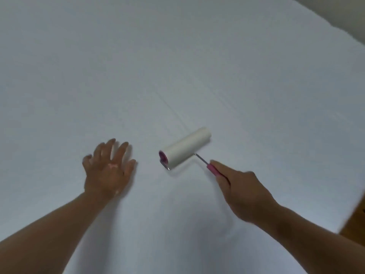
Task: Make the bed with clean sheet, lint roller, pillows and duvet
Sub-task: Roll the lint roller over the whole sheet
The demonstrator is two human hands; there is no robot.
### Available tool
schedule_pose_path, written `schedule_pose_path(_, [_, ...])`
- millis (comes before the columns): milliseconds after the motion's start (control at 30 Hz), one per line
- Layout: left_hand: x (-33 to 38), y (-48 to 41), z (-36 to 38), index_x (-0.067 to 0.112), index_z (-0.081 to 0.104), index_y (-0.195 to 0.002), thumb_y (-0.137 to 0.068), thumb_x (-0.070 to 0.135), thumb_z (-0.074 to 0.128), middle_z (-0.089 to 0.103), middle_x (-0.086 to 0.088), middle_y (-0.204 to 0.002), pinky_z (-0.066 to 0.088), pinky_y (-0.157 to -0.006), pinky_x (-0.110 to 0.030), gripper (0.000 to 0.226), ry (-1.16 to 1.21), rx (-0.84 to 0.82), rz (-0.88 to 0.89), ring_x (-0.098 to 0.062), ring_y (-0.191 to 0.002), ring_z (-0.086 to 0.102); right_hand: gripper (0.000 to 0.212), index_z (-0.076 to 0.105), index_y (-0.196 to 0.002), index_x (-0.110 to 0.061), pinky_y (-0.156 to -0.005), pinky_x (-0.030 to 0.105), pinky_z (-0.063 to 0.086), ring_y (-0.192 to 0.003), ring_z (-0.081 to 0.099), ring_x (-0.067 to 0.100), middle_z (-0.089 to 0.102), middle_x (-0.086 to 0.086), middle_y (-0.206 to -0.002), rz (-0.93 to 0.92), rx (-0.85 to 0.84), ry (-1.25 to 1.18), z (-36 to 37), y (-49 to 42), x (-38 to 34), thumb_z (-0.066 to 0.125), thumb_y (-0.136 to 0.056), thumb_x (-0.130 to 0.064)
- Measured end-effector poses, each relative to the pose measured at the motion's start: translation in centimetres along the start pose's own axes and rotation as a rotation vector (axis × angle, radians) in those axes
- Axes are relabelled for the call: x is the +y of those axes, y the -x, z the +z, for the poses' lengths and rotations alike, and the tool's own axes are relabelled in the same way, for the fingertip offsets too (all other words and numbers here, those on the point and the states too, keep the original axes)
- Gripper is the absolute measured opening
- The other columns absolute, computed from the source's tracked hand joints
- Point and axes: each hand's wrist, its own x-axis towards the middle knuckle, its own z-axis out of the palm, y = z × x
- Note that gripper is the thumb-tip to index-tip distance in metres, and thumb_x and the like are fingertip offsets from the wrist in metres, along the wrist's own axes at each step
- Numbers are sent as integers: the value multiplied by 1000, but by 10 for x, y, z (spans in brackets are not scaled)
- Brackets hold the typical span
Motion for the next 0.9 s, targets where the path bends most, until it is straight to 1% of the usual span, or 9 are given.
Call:
schedule_pose_path(100, [-85,-35,0,41,27,-153,-89,75,16,21,-4,-164,11,-111,-63,73,-74,-155,-142,-34,-149,17,29,40,-131,-42,-85,41,56,-92,67,29,71,3,-108,-95,54,47,21,-95,-72,34,-104,-49])
schedule_pose_path(167, [-123,-43,7,47,-4,-155,-84,83,-2,-7,0,-167,0,-112,-67,79,-65,-227,-257,-32,-152,-7,29,44,-129,-37,-82,41,55,-91,65,33,69,7,-106,-118,95,75,30,-156,-115,34,-104,-46])
schedule_pose_path(233, [-136,-41,16,47,-16,-152,-80,85,-8,-15,2,-166,-3,-112,-70,82,-41,-212,-316,-30,-152,-14,26,51,-120,-29,-76,36,50,-88,61,34,67,8,-107,-129,133,114,35,-213,-154,36,-102,-39])
schedule_pose_path(367, [-133,-40,29,43,-13,-154,-86,81,-5,-8,0,-167,-2,-111,-71,78,-40,-179,-289,-33,-152,-9,16,49,-88,-21,-69,29,36,-84,52,33,64,10,-106,-109,156,193,47,-293,-212,38,-98,-26])
schedule_pose_path(433, [-137,-41,35,42,-15,-154,-87,80,-5,-11,-1,-166,-3,-111,-72,78,-31,-156,-287,-33,-152,-12,16,43,-82,-21,-60,29,32,-83,49,29,60,8,-103,-89,135,189,52,-315,-230,38,-97,-22])
schedule_pose_path(533, [-140,-40,46,41,-22,-152,-86,79,-8,-20,0,-165,-5,-112,-72,77,-31,-133,-278,-32,-151,-19,10,43,-96,-26,-68,31,34,-86,44,29,51,1,-92,-102,105,245,63,-327,-234,38,-98,-18])
schedule_pose_path(633, [-138,-41,48,41,-19,-153,-87,79,-6,-17,0,-165,-6,-112,-72,77,-10,-127,-283,-32,-151,-18,11,46,-103,-20,-71,34,35,-91,46,33,45,-1,-81,-146,90,253,70,-318,-215,35,-102,-19])
schedule_pose_path(800, [-139,-41,44,42,-19,-152,-85,80,-8,-20,2,-164,-7,-112,-71,78,-5,-146,-290,-31,-151,-19,31,47,-127,-19,-78,38,39,-99,49,36,59,10,-113,-148,37,311,61,-289,-185,26,-107,-30])
schedule_pose_path(900, [-139,-41,42,43,-20,-152,-84,81,-9,-21,3,-164,-9,-111,-70,78,-13,-153,-286,-30,-151,-19,32,45,-132,-21,-78,37,39,-100,48,35,59,9,-117,-129,6,336,57,-271,-171,26,-107,-30])
